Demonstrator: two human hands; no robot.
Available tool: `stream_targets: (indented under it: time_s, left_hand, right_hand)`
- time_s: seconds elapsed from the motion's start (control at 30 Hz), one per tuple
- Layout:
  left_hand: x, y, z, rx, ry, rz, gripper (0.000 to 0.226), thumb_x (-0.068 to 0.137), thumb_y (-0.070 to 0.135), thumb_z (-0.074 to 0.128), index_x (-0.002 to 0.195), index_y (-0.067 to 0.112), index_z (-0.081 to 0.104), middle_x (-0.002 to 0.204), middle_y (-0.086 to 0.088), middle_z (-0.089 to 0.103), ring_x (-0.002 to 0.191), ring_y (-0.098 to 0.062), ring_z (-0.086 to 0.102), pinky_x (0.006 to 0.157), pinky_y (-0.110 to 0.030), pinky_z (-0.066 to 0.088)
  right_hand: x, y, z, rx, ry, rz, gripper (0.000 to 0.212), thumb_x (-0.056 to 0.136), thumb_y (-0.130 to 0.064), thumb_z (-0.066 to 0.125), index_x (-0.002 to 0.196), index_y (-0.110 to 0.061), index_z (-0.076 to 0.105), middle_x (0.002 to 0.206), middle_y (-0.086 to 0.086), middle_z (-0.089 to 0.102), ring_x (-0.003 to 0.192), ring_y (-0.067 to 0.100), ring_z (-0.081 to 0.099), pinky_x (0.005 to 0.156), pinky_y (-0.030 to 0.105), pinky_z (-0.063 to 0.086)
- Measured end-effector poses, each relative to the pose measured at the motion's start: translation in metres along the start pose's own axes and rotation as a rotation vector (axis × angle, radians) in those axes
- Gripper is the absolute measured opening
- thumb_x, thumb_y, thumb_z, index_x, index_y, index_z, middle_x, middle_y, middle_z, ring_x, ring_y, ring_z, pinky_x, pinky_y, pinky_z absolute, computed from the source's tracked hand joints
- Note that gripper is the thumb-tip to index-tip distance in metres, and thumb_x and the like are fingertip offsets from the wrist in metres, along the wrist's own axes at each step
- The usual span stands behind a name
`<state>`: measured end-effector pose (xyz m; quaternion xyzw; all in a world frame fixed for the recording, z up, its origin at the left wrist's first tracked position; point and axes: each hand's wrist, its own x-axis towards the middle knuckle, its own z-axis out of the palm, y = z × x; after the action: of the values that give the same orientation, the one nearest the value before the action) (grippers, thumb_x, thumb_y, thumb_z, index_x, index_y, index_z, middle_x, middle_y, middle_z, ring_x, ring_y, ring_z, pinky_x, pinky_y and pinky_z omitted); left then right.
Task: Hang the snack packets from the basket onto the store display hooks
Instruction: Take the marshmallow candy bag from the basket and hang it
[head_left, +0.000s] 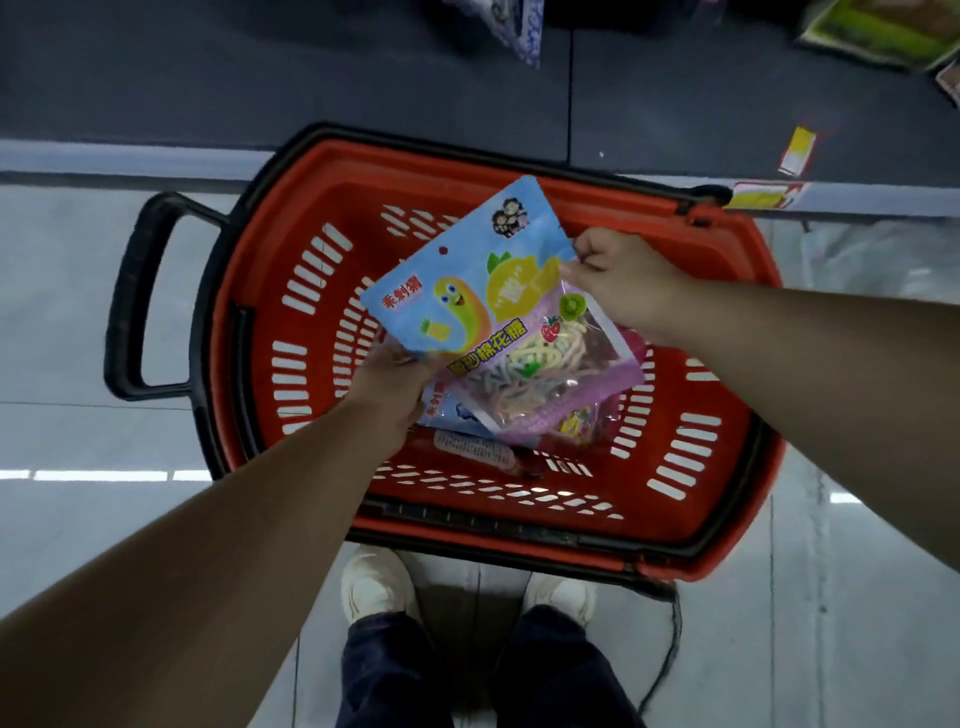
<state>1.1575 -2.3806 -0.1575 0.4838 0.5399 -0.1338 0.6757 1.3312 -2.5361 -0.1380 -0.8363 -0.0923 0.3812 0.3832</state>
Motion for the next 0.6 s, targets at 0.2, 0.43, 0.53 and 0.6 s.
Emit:
stream_targets:
  time_s: [0.2,0.43,0.53,0.6]
  left_hand:
    - [-0.037,0.047,-0.015,0.06,0.098,0.307,0.015,0.091,0.012,0.063,0.077,0.018,0.064,0.082,-0.006,0.069,0.077,-0.022,0.061,0.074,-0.038,0.051]
    - [-0.109,0.118,-0.042,0.274,0.136,0.626,0.012,0.087,0.021,0.068,0.077,0.027,0.071,0.079,0.008,0.07,0.07,-0.001,0.065,0.07,-0.019,0.053]
    - [-0.139,0.158,-0.06,0.251,0.143,0.677,0.01,0.085,0.027,0.07,0.077,0.03,0.075,0.079,0.007,0.075,0.078,-0.018,0.071,0.075,-0.034,0.057]
    - [-0.162,0.188,-0.071,0.213,0.136,0.733,0.008,0.086,0.024,0.07,0.079,0.027,0.074,0.069,0.014,0.074,0.067,-0.004,0.069,0.06,-0.021,0.053]
  right_hand:
    - [-0.034,-0.029,-0.015,-0.036,0.099,0.073,0.021,0.096,-0.029,0.052,0.094,-0.01,0.059,0.087,0.009,0.06,0.076,0.022,0.053,0.069,0.037,0.047]
    - [-0.083,-0.106,-0.044,-0.161,0.099,-0.009,0.031,0.098,-0.026,0.05,0.115,-0.003,0.062,0.109,0.018,0.067,0.092,0.029,0.063,0.078,0.032,0.048]
    - [-0.1,-0.155,-0.061,-0.115,0.135,-0.057,0.032,0.096,-0.029,0.053,0.108,0.0,0.062,0.106,0.022,0.067,0.091,0.035,0.064,0.086,0.045,0.053]
    - [-0.111,-0.191,-0.073,-0.09,0.157,-0.097,0.036,0.095,-0.03,0.055,0.108,0.003,0.06,0.108,0.025,0.065,0.096,0.039,0.064,0.087,0.051,0.052]
